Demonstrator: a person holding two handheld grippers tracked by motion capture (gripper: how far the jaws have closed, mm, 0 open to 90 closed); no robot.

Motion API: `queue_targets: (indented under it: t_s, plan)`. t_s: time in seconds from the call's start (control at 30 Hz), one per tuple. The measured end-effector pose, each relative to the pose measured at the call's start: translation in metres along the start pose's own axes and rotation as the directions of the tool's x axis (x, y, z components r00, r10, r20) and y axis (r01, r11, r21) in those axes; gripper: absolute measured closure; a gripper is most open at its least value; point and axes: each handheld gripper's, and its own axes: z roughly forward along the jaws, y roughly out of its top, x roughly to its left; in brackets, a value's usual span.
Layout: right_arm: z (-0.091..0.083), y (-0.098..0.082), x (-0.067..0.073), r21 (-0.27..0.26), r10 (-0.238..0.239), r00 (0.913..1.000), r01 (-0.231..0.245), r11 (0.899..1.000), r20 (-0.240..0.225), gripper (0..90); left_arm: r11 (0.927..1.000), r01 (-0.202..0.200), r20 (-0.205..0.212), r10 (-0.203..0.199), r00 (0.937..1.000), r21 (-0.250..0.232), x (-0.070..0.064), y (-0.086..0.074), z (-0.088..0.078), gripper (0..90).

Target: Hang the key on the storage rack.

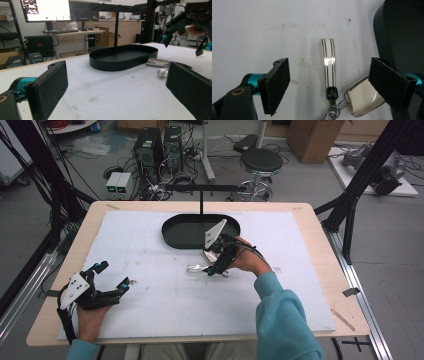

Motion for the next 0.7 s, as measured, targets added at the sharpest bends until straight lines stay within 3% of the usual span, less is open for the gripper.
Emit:
queue_targets:
  t_s: [0.3,0.33,0.7]
  plan:
    - [0.009,-0.004,-0.003,0.070,-0.004,0.9995,0.006,0.998,-0.032,30.4,1.0000,-0.002,0.002,0.002,1.0000,0.000,0.000,0.000,0.000,4.5]
    - [0.010,-0.005,-0.004,0.084,-0.005,0.9992,0.009,0.996,-0.040,35.6,1.0000,-0.002,0.001,0.002,1.0000,-0.001,0.000,0.000,0.000,4.5]
    - [0.021,-0.006,-0.006,0.156,-0.032,0.9974,0.042,0.987,-0.065,46.5,1.0000,-0.001,0.003,0.001,1.0000,-0.002,0.000,0.000,0.000,4.5]
